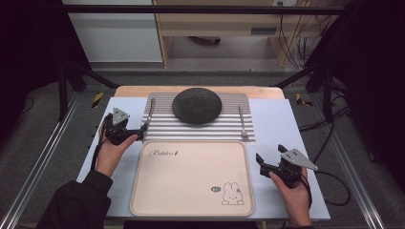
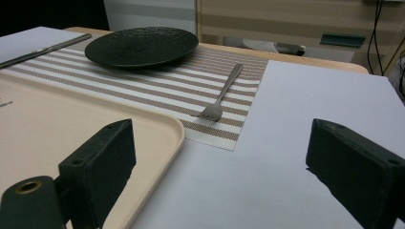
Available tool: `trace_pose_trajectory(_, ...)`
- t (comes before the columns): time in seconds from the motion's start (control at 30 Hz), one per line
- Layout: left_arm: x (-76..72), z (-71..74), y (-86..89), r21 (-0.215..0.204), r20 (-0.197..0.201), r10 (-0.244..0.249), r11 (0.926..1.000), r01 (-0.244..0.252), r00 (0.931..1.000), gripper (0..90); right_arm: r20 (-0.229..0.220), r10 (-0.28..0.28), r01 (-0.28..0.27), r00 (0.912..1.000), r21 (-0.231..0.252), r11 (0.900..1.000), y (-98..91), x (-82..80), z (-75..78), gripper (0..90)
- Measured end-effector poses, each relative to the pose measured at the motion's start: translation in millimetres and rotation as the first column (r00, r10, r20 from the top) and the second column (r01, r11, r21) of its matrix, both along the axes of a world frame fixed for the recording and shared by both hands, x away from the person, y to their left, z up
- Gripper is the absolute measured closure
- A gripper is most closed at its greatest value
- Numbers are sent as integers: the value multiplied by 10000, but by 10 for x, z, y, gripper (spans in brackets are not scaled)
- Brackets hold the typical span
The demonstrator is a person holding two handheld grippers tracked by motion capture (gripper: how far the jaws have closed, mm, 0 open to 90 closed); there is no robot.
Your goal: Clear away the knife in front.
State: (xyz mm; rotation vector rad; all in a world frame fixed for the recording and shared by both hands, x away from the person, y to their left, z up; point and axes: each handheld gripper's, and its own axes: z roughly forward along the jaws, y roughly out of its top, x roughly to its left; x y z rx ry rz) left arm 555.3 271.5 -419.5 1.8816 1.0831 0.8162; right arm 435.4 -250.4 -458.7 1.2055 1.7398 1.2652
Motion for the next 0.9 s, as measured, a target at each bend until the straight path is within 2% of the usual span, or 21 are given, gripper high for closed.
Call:
trace_pose_trajectory(0.33, 174, -25, -59, -12, -163, 265, 9996, -265, 9995, 115, -103, 155, -156, 9998, -48, 9999, 15, 6, 0, 96)
trace_pose_trajectory(0.7, 396, -157, -142, 407, -819, 299, 9988, -266, 9962, 199, -167, 229, -229, 9996, 3, 9997, 11, 8, -3, 96)
trace_pose_trajectory(0.83, 476, -209, -157, 361, -1182, 302, 9990, -261, 9925, 258, -185, 217, -217, 9996, 27, 9998, 7, 8, -4, 96)
trace_pose_trajectory(0.9, 519, -234, -156, 239, -1331, 456, 9988, -428, 9900, 288, -220, 201, -200, 9996, 51, 9998, 5, 10, -6, 96)
